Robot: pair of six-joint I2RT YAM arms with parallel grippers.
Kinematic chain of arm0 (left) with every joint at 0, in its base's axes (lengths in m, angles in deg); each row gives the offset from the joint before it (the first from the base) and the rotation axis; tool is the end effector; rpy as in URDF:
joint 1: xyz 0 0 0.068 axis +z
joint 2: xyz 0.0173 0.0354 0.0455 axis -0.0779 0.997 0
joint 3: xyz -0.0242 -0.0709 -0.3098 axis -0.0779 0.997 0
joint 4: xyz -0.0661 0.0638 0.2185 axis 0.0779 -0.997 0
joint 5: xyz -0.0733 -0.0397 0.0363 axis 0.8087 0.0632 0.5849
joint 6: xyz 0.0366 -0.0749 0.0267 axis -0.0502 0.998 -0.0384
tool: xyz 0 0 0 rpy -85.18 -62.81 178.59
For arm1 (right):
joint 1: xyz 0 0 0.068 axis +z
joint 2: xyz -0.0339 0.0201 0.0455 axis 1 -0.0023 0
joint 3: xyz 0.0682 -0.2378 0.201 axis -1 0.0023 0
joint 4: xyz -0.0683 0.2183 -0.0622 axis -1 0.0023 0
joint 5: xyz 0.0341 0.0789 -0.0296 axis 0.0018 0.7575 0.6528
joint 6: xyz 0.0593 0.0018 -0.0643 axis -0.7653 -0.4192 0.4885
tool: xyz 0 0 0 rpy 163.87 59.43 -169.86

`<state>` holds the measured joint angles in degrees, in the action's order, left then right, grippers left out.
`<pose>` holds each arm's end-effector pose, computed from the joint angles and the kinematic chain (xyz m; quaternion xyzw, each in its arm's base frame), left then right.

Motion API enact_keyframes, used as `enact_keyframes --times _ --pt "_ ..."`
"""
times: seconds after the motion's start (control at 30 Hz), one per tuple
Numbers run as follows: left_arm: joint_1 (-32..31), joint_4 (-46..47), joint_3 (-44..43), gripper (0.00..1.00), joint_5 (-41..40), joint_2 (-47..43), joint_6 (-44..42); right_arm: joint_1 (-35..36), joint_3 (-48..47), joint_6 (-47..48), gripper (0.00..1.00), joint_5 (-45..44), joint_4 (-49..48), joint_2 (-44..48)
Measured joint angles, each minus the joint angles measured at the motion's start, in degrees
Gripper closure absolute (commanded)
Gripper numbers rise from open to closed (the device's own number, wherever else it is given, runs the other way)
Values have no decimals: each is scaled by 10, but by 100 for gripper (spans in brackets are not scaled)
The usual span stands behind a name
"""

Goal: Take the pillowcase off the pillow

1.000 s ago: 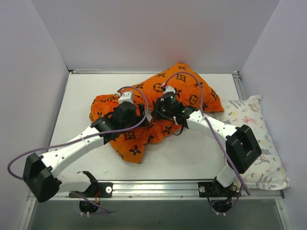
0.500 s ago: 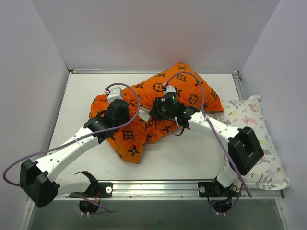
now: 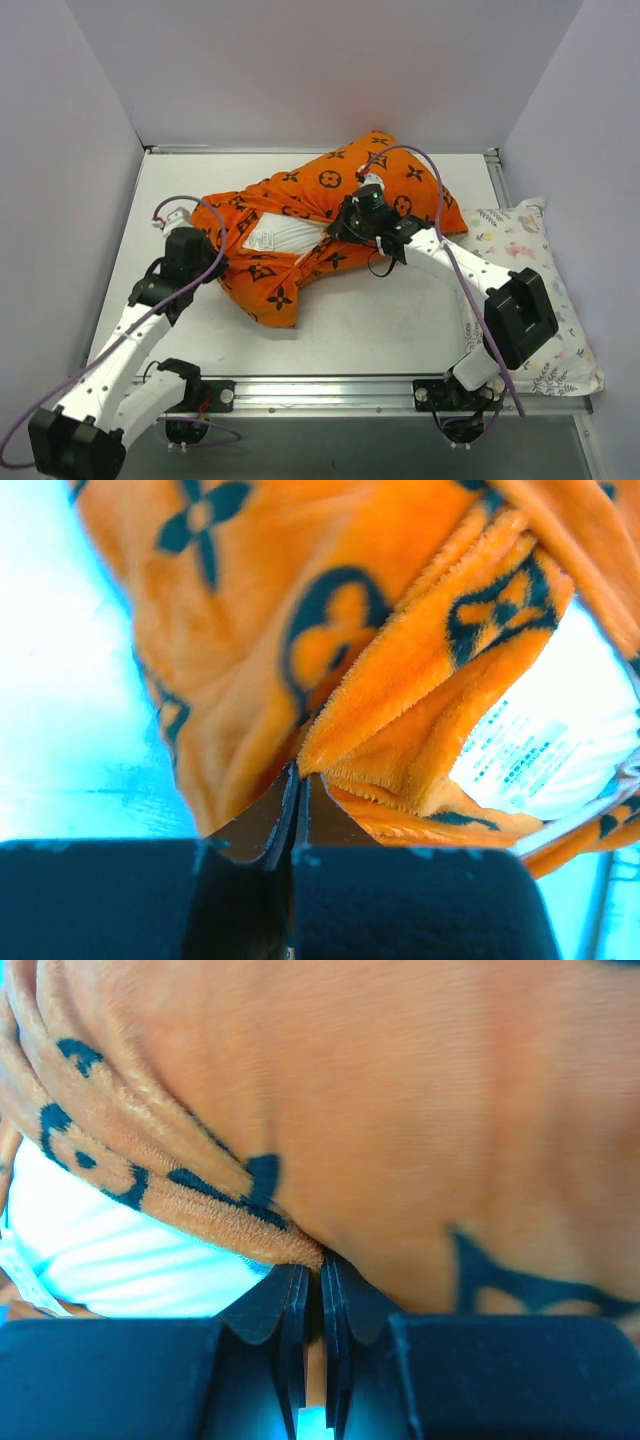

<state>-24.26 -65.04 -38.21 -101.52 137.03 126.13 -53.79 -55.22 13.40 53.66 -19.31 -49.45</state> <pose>0.1696 -0.0407 0.2952 -0.2465 0.8591 -0.1382 0.4267 0.3038 0.2278 0.3228 -0.0077 0.8392 0.3476 0.4182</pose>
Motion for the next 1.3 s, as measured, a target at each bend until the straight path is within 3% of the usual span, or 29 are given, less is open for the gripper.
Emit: enact_keyframes --times 0.2,0.4,0.43,0.47,0.53,0.57,0.67,1.0,1.13,1.3 --pt "118 63 127 100 139 -66 71 -33 2 -27 100 47 14 2" --pt "118 211 226 100 203 38 136 -33 24 -24 100 52 27 2" --pt "109 231 230 100 202 53 139 -31 27 -18 95 51 28 3" --pt "101 246 233 100 198 64 142 -28 28 -10 78 43 30 3" --pt "82 263 233 100 177 76 144 -13 29 7 63 17 35 8" --pt "76 266 233 100 167 77 144 -4 29 17 50 1 40 14" --pt "65 269 232 100 141 77 143 24 28 44 36 -45 65 42" --pt "52 270 232 100 104 72 136 175 -78 110 33 -128 150 119" --pt "50 269 233 100 99 67 132 227 -169 128 34 -110 143 61" --pt "49 264 233 100 96 57 128 244 -196 146 34 -80 131 -35"
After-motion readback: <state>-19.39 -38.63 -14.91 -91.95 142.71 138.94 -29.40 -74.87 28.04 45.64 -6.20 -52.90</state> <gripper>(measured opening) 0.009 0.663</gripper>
